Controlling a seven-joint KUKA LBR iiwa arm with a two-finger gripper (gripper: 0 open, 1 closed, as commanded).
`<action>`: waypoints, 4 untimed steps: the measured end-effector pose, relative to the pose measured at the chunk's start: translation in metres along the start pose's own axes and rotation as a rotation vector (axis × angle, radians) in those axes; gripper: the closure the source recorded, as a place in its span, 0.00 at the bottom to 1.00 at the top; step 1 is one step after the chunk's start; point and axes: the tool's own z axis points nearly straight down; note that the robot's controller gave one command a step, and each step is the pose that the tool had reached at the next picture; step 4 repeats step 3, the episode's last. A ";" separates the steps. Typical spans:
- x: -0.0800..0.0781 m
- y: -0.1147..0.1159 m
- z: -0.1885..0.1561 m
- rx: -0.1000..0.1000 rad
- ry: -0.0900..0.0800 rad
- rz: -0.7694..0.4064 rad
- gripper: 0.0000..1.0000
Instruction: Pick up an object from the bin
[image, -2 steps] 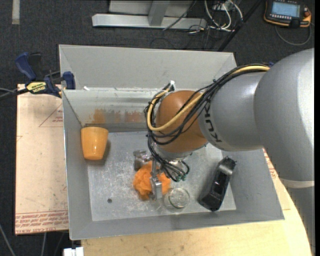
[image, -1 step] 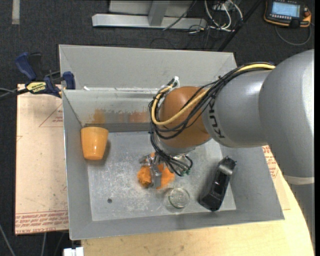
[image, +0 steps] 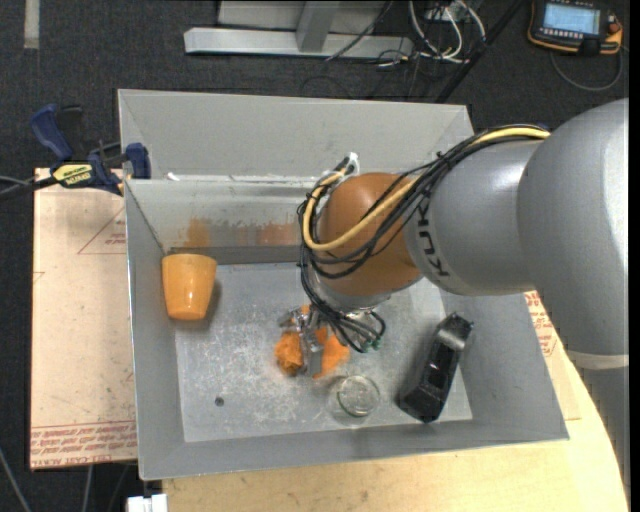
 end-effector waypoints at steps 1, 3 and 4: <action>0.005 -0.037 -0.079 -0.001 -0.003 -0.066 1.00; 0.005 -0.042 -0.226 0.000 -0.010 -0.046 1.00; 0.005 -0.042 -0.226 0.000 -0.010 -0.046 1.00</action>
Offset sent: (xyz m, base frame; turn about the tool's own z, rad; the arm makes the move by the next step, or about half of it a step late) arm 0.0000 0.0000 0.0000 0.0000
